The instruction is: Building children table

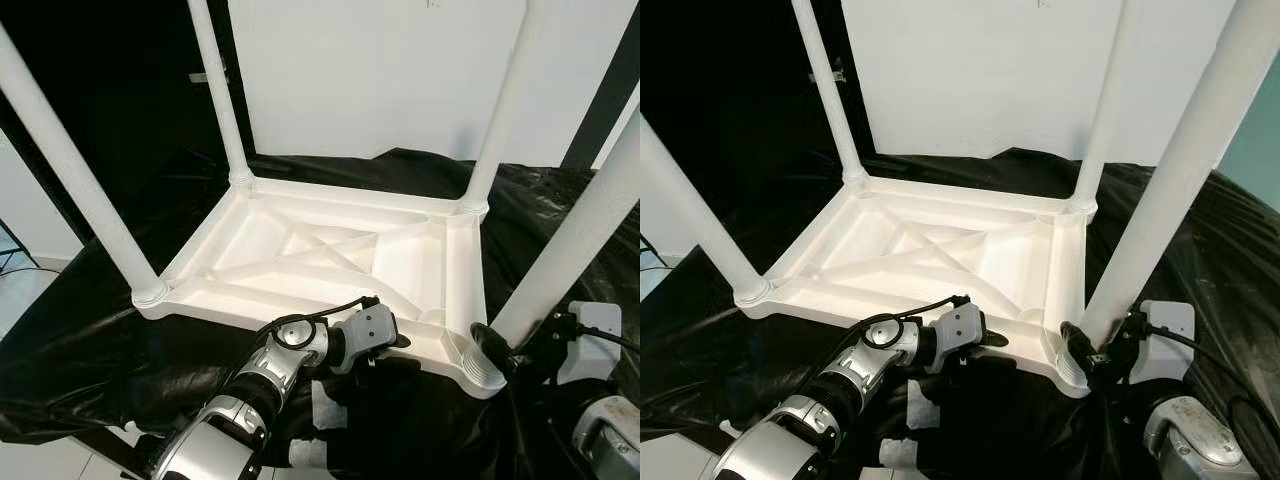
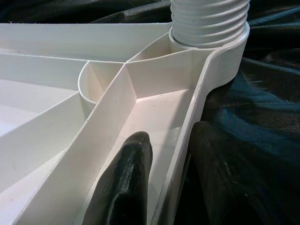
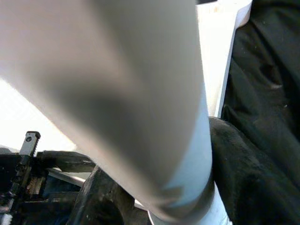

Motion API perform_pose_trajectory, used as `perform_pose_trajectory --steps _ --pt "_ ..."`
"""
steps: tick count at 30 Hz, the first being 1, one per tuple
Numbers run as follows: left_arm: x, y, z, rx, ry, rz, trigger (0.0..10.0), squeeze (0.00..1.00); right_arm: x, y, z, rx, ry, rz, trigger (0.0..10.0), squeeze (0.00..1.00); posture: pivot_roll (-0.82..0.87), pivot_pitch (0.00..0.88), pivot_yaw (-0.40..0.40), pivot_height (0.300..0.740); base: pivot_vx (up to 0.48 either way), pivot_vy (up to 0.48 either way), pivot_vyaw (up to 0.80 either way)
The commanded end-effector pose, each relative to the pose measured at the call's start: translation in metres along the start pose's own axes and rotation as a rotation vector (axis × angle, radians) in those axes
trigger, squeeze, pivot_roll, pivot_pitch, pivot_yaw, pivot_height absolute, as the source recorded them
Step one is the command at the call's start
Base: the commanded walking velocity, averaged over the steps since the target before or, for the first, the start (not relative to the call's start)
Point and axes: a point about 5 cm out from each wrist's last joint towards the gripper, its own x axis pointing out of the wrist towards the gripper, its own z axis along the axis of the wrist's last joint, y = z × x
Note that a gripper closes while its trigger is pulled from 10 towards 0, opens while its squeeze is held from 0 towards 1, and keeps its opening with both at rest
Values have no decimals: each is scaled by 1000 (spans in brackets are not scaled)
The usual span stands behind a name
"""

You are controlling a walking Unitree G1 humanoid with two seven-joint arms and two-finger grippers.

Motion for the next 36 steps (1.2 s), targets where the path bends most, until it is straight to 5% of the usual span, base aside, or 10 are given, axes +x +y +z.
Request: perform_pose_trajectory --steps 1,7,15,16,18,19,29,36 --pt "-9 2 -30 -111 120 231 10000 0 0 7 -50 249 299 70 10000 0 -197 0 54 740 0 0 0" --pt "-8 2 -30 -114 119 235 10000 0 0 8 -53 304 324 57 10000 0 -197 0 51 740 0 0 0" --pt "-8 1 -31 -115 117 234 10000 0 10 4 -51 196 289 2 10000 0 -190 0 46 740 0 0 0" --pt "-9 0 -31 -117 114 227 6157 0 12 6 -53 203 294 1 10000 0 -187 0 46 740 0 0 0" --pt "-9 0 -32 -117 112 221 6157 0 13 7 -54 206 297 1 10000 0 -187 0 46 740 0 0 0" --pt "-10 -2 -32 -118 108 211 0 0 18 10 -55 210 295 1 10000 0 -180 0 48 740 0 0 0" --pt "-10 -4 -31 -103 101 184 0 0 30 10 -49 188 259 -37 10000 0 -169 0 52 740 0 0 0" --pt "3 6 -21 -137 123 295 0 0 48 5 -43 95 192 -162 10000 0 -176 0 55 740 0 0 0"
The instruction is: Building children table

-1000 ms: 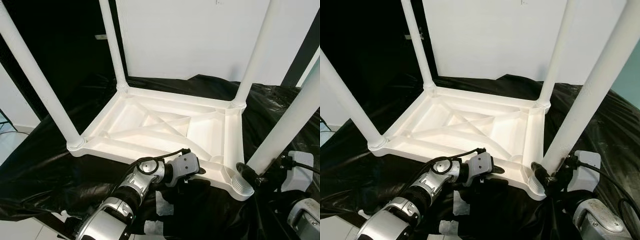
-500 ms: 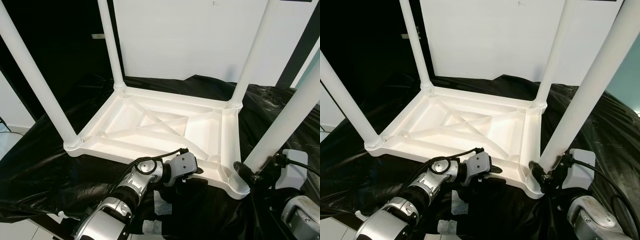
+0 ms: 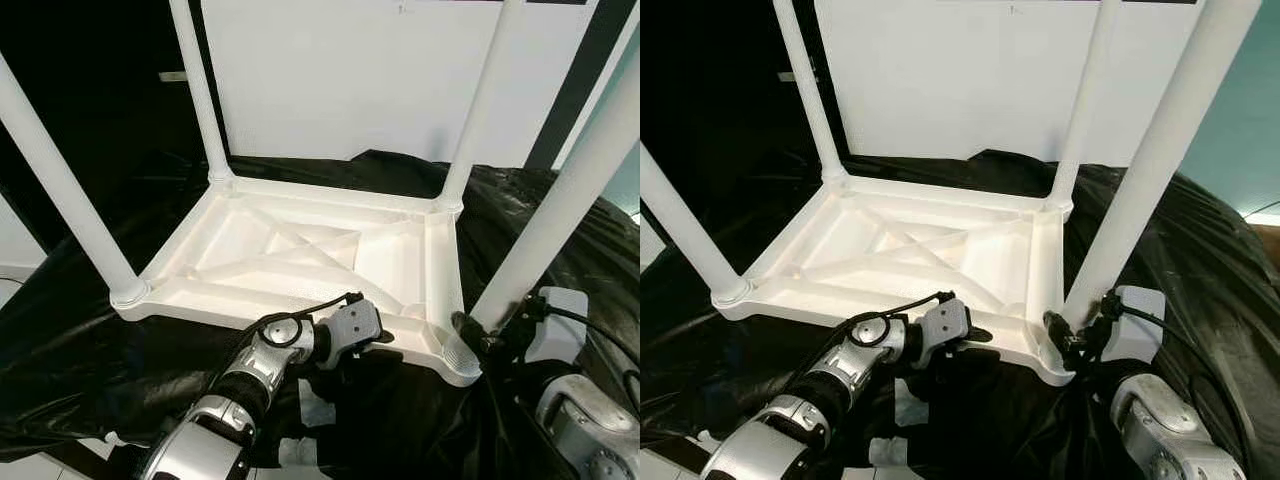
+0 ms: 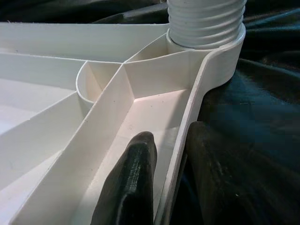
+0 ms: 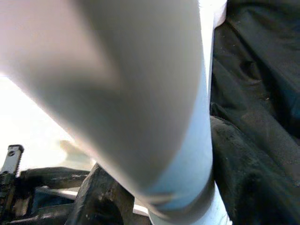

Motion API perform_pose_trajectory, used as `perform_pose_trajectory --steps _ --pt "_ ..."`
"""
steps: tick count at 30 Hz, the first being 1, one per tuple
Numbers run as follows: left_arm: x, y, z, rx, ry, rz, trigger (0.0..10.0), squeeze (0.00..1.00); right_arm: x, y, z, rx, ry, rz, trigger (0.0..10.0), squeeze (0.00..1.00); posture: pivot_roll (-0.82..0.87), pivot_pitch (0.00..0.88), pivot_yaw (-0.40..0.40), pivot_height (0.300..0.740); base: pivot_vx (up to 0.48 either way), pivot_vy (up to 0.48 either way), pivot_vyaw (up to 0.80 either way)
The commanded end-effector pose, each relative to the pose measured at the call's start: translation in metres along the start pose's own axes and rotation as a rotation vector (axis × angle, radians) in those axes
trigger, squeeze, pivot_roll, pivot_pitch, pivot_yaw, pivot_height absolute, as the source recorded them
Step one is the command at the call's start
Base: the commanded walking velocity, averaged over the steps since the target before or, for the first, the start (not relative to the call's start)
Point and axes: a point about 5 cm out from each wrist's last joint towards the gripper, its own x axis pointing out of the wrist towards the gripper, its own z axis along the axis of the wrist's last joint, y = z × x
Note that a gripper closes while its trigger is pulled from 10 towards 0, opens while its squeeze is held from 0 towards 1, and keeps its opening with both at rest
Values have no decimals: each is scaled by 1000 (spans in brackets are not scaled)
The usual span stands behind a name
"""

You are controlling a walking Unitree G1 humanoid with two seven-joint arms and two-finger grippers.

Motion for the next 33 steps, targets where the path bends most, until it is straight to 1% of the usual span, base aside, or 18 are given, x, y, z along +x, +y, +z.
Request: perform_pose_trajectory --steps 1,3,8,9,10,12,13,14,16,18,22,25,28,29,30,31,32,33 --pt "13 -2 -16 -95 88 250 0 0 12 -7 -44 65 214 -84 10000 0 -176 0 55 740 0 0 0" --pt "17 2 -12 -136 77 304 0 0 19 -5 -45 84 172 -116 10000 0 -178 0 57 740 0 0 0" --pt "19 6 -8 -170 65 347 0 0 26 -4 -46 95 90 -137 10000 0 -175 0 58 740 0 0 0" --pt "19 7 -7 -168 69 359 0 0 28 -6 -46 76 37 -148 10000 0 -165 0 61 740 0 0 0" --pt "19 7 -7 -168 69 359 0 0 28 -6 -46 76 37 -148 10000 0 -165 0 61 740 0 0 0" --pt "17 9 -8 -173 72 370 0 0 32 -6 -47 51 -32 -162 10000 0 -160 0 65 740 0 0 0" --pt "17 9 -8 -173 72 370 0 0 32 -6 -47 51 -32 -162 10000 0 -160 0 65 740 0 0 0" --pt "15 10 -9 -177 78 373 0 0 35 -7 -47 17 -99 -215 10000 0 -148 0 72 740 0 0 0" --pt "14 10 -9 -177 83 373 0 0 37 -6 -47 6 -127 -234 10000 0 -141 0 74 740 0 0 0" --pt "13 10 -11 -178 91 375 0 0 41 -1 -44 -16 -200 -274 10000 0 -128 0 78 740 0 0 0" --pt "11 10 -12 -177 98 380 0 0 45 8 -42 -20 -246 -275 10000 0 -117 0 79 740 0 0 0" --pt "9 10 -15 -177 105 386 0 0 48 23 -43 -31 -262 -238 10000 0 -97 0 73 740 0 0 0" --pt "7 10 -16 -178 109 387 0 0 48 22 -44 -32 -264 -245 10000 0 -95 0 69 740 0 0 0" --pt "6 8 -19 -180 114 385 0 0 48 16 -47 -33 -258 -252 10000 612 -97 0 65 740 0 0 0" --pt "6 7 -20 -177 118 381 7020 0 48 13 -48 -38 -262 -241 10000 1000 -101 0 60 740 0 0 0" --pt "6 7 -20 -177 118 381 7020 0 48 13 -48 -38 -262 -241 10000 1000 -101 0 60 740 0 0 0" --pt "6 7 -21 -175 121 380 10000 0 47 11 -48 -38 -261 -225 10000 1000 -103 0 59 740 0 0 0" --pt "7 6 -21 -174 122 380 10000 0 46 10 -49 -40 -261 -214 10000 1000 -109 0 53 740 0 0 0"
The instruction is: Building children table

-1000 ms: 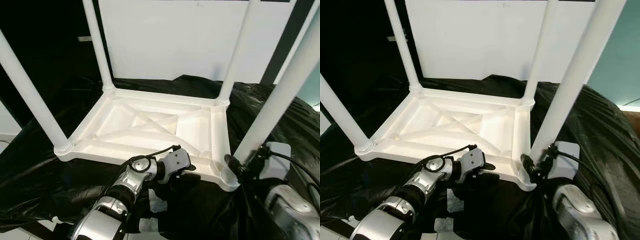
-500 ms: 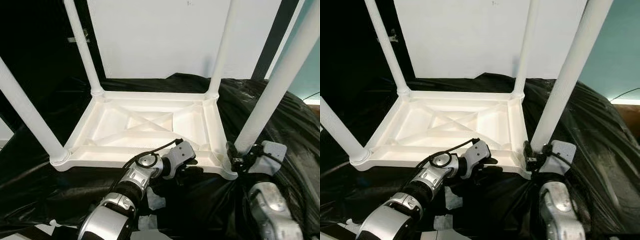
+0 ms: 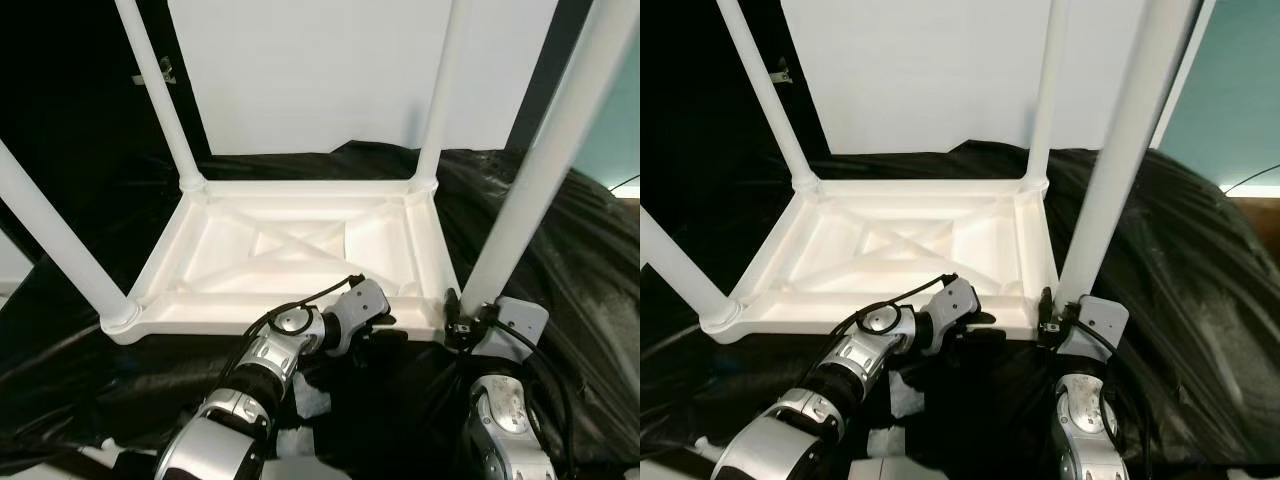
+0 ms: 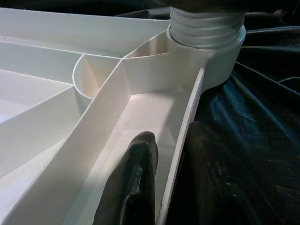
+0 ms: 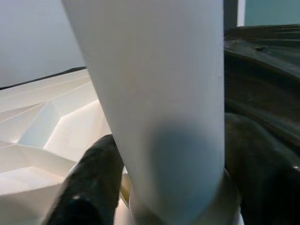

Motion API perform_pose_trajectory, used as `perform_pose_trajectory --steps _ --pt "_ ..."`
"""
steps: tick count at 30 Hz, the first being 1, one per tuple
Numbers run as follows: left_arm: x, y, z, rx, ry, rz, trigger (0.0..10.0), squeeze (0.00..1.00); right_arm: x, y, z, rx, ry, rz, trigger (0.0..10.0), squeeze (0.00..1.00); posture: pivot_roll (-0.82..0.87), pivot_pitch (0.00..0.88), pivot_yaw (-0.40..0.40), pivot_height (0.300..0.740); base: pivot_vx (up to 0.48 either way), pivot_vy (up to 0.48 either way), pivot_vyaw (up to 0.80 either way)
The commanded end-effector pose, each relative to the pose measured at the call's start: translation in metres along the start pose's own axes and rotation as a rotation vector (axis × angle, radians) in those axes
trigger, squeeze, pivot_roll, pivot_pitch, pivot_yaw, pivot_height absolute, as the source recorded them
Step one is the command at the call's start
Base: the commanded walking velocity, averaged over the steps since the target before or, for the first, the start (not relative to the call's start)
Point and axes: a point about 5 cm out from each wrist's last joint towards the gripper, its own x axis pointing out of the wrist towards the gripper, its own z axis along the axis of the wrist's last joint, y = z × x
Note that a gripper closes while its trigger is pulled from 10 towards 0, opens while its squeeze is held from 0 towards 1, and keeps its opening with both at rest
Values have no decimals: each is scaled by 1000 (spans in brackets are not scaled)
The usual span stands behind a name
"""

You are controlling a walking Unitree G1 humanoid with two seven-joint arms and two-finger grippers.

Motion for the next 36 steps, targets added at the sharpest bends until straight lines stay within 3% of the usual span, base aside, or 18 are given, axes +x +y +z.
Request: perform_pose_trajectory --steps 1,2,8,9,13,16,26,27,28,29,30,34,36 --pt "-1 -3 -31 -68 128 218 10000 0 -6 0 -21 9 100 40 10000 1000 -109 0 53 740 0 0 0" --pt "1 -3 -31 -69 127 222 10000 0 -6 -2 -21 6 94 50 10000 0 -118 0 49 740 0 0 0" --pt "6 -5 -27 -66 120 225 10000 0 -7 -15 -13 -57 40 68 10000 0 -135 0 46 740 0 0 0" --pt "8 -6 -25 -63 116 220 10000 0 -5 -23 -3 -110 -3 108 10000 0 -149 0 50 740 0 0 0" --pt "10 -8 -25 -60 114 211 10000 0 -4 -30 5 -161 -37 147 10000 0 -156 0 51 740 0 0 0" --pt "10 -8 -24 -55 115 202 10000 0 -5 -43 16 -250 -71 225 10000 0 -168 0 53 740 0 0 0" --pt "11 -6 -23 -49 114 204 10000 0 -4 -40 26 -291 -83 376 10000 0 -174 0 58 740 0 0 0" --pt "11 -6 -23 -49 114 204 10000 0 -5 -39 27 -288 -74 399 8824 0 -173 0 58 740 0 0 0" --pt "11 -6 -23 -49 114 204 10000 0 -6 -39 27 -279 -59 422 2824 0 -173 0 58 740 0 0 0" --pt "10 -6 -23 -49 114 204 10000 0 -7 -39 27 -273 -49 436 2824 0 -173 0 58 740 0 0 0" --pt "10 -6 -23 -49 114 205 10000 0 -10 -40 25 -274 -22 462 0 0 -172 0 56 740 0 0 0" --pt "10 -6 -24 -49 114 204 10000 0 -15 -42 18 -259 33 490 0 0 -171 0 53 740 0 0 0" --pt "10 -6 -24 -48 114 205 10000 0 -18 -44 13 -207 67 454 0 0 -169 0 51 740 0 0 0"
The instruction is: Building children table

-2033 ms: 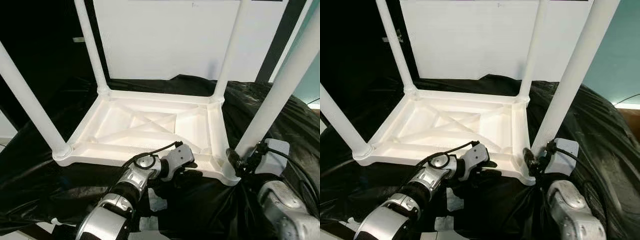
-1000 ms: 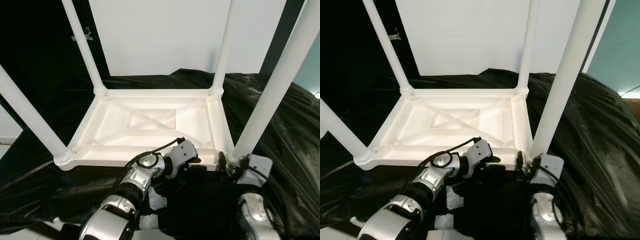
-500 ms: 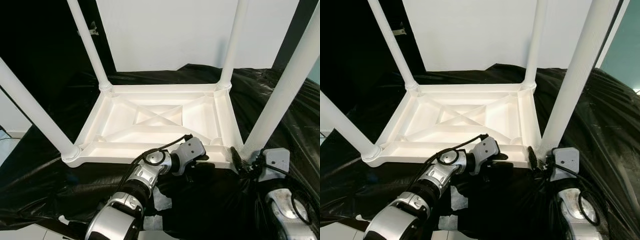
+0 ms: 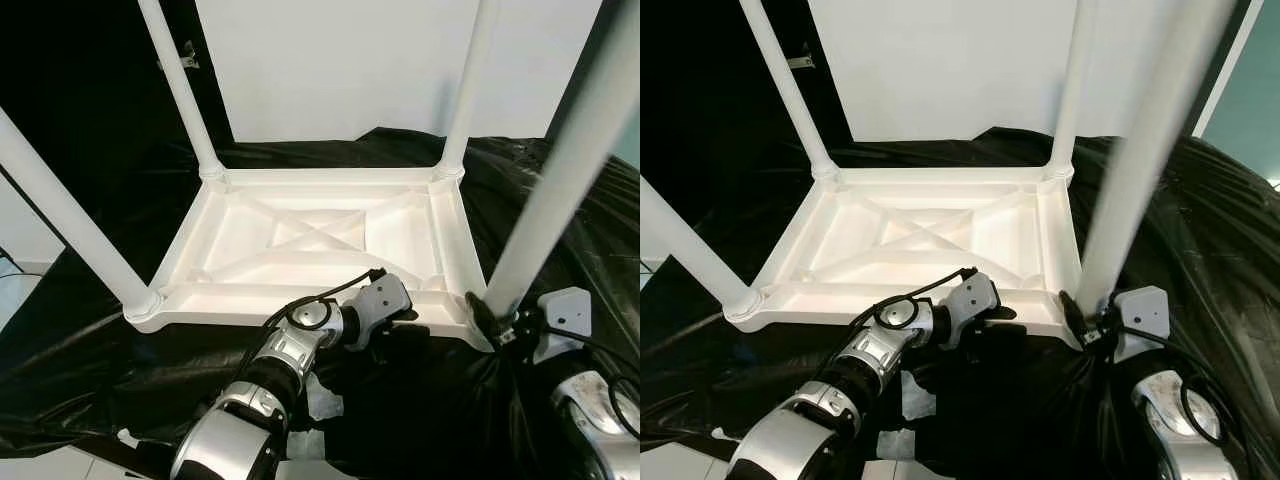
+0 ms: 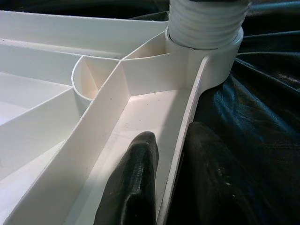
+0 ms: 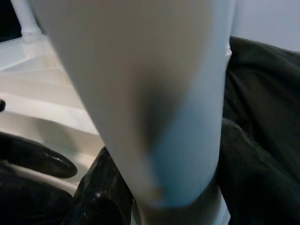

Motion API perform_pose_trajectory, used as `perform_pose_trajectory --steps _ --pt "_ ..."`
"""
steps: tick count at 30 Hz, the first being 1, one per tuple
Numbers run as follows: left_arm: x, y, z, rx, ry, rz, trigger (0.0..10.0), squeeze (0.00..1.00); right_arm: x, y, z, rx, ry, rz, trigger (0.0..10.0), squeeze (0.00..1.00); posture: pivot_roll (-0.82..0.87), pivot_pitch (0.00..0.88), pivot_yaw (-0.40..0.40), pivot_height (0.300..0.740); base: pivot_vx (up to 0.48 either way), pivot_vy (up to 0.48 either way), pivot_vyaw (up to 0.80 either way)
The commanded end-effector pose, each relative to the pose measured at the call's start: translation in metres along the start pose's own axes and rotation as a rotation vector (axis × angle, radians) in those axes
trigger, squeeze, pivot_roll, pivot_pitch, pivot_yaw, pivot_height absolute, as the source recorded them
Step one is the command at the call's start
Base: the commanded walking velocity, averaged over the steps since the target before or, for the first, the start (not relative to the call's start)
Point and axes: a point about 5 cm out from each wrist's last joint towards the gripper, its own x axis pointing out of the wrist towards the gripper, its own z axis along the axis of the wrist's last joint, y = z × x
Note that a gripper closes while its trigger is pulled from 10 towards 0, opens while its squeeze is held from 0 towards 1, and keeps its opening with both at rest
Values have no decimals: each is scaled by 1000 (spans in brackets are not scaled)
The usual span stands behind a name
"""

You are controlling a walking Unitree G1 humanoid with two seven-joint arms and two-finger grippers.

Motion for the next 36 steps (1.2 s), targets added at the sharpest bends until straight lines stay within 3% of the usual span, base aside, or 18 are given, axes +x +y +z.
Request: perform_pose_trajectory --steps 1,3,4,11,16,22,27,36 --pt "-5 -1 -36 -76 142 241 10000 0 -6 11 -16 105 81 11 0 0 -164 0 48 740 0 0 0" --pt "-5 -1 -36 -76 141 242 10000 0 -7 13 -19 139 88 -18 0 0 -163 0 47 740 0 0 0" --pt "-4 -1 -35 -76 139 244 10000 0 -10 19 -24 203 105 -70 0 0 -160 0 47 740 0 0 0" --pt "-5 -1 -37 -75 142 242 10000 0 -19 32 -39 316 167 -169 0 0 -159 0 53 740 0 0 0" --pt "-6 -1 -37 -71 146 240 10000 0 -23 28 -42 297 171 -213 0 0 -163 0 58 740 0 0 0" --pt "-5 2 -33 -60 146 236 10000 0 -29 20 -60 294 309 -257 0 0 -169 0 69 740 0 0 0" --pt "-5 2 -33 -52 147 231 10000 0 -21 26 -67 354 465 -171 0 0 -171 0 75 740 0 0 0" --pt "-5 1 -33 -51 151 227 10000 0 -15 30 -60 458 640 11 0 0 -165 0 67 740 0 0 0"
